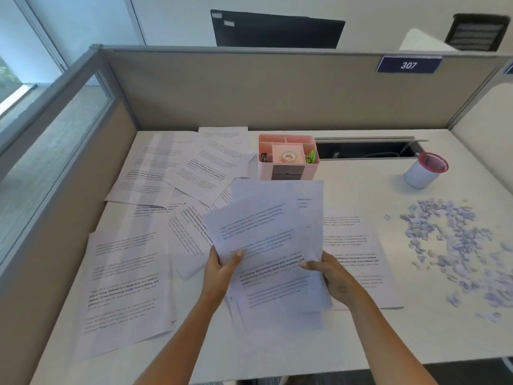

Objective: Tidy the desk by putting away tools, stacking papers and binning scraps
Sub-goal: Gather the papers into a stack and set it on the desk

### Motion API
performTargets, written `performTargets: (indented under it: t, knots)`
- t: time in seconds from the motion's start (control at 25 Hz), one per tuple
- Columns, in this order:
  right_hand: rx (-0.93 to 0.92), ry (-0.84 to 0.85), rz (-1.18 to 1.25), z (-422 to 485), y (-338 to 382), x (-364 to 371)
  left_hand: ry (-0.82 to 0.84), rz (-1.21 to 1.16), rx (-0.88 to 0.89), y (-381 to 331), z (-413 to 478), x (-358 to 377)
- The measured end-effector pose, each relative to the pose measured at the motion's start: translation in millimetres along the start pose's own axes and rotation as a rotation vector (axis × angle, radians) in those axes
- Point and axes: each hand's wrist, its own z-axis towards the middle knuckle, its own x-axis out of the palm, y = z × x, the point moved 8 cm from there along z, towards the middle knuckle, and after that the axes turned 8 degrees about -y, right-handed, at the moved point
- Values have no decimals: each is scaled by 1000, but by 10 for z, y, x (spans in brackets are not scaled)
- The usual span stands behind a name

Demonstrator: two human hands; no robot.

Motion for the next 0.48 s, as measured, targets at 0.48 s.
performTargets:
  t: [0.48]
  knots:
    - [-327, -263, -75, 52, 788, 194, -84, -178, 51, -736, 182, 247]
